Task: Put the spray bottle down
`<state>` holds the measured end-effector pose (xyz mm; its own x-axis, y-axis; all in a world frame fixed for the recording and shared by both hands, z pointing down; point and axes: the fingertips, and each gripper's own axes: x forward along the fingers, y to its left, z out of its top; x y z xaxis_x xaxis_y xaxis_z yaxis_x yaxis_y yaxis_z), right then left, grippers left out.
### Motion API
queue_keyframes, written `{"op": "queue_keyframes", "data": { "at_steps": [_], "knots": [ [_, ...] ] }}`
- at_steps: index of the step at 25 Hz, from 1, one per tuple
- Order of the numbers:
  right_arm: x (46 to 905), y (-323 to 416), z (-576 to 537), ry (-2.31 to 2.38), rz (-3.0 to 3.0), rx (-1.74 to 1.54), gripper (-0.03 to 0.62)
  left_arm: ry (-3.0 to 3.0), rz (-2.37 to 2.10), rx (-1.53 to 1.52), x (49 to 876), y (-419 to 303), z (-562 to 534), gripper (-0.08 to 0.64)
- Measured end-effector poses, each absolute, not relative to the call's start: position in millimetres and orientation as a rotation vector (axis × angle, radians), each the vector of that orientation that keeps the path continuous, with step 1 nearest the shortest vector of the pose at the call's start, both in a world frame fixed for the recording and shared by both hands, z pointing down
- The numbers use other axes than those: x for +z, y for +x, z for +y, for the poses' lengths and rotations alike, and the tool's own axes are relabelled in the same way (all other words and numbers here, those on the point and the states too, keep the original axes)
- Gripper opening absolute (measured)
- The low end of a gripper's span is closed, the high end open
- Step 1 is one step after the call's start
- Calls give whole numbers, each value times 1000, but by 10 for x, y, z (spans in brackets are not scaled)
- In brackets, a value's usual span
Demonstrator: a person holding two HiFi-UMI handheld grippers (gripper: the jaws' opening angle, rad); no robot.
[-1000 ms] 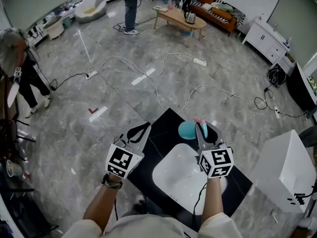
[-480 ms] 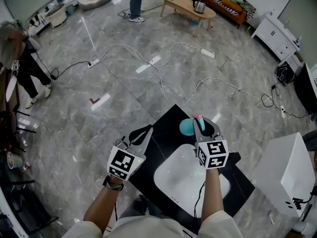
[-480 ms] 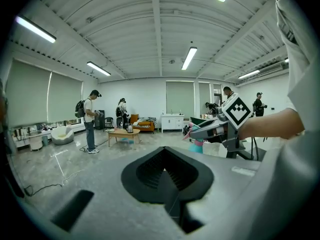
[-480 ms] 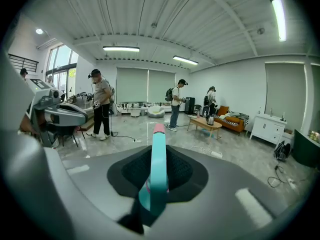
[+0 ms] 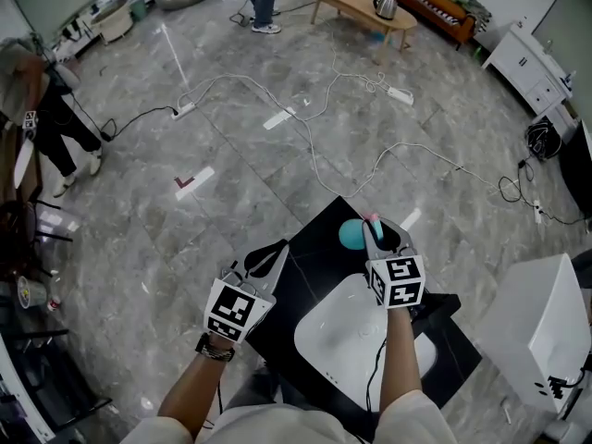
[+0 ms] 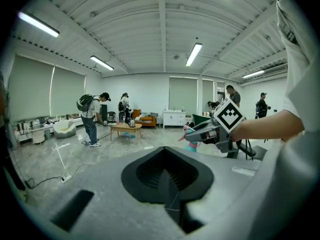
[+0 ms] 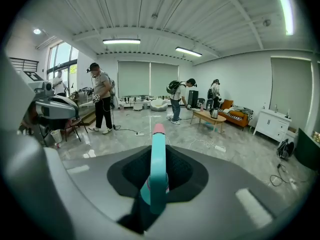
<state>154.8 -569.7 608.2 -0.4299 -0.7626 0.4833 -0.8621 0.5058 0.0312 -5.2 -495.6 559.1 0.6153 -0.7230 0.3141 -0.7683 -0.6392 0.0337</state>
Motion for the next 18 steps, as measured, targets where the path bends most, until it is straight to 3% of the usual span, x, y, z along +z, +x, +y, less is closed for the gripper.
{"op": "queue_keyframes", "data": {
  "at_steps": [15,18],
  "knots": [
    [6225,1423,-5800,1311,-2329,319,72,2658,-1233,430,5691,-119,-4915,0],
    [6199,1409,-5824,1317,-2341,331,99,2657,-1233,431,5654,-145,-4921,0]
  ]
}}
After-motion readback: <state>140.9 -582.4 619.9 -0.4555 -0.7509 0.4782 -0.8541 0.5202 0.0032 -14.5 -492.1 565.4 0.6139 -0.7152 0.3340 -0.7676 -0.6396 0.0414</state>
